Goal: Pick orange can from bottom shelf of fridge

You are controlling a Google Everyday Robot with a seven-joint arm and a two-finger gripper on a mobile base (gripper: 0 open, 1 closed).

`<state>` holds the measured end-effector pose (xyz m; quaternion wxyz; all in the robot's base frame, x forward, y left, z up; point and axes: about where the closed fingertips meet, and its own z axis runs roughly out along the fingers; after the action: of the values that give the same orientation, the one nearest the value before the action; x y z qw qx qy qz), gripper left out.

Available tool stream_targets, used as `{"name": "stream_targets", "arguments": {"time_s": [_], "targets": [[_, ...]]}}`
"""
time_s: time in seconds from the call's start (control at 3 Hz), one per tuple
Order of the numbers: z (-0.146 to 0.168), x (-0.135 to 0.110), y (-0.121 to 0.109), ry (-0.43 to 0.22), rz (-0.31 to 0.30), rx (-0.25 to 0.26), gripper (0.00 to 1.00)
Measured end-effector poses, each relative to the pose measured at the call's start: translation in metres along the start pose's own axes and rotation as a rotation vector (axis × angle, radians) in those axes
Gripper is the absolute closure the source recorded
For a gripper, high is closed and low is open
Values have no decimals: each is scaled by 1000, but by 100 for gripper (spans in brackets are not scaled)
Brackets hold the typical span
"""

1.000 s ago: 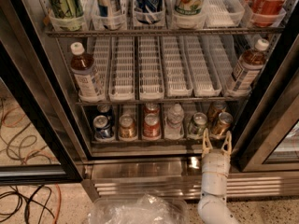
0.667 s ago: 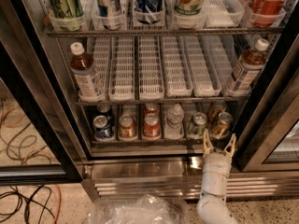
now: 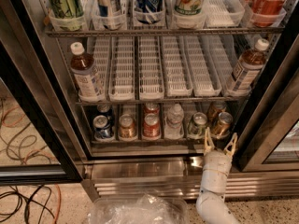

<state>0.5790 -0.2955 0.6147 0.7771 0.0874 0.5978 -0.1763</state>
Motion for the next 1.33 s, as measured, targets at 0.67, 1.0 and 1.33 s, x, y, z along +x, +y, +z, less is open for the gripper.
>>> {"name": "stream_targets", "arguments": {"time_s": [0.67,1.0,1.33], "targets": [[14,2,12,-11,-15,-30,34],[25,2,9,-19,-12,3,34],[39,5,-6,-14,5,85,34]]}}
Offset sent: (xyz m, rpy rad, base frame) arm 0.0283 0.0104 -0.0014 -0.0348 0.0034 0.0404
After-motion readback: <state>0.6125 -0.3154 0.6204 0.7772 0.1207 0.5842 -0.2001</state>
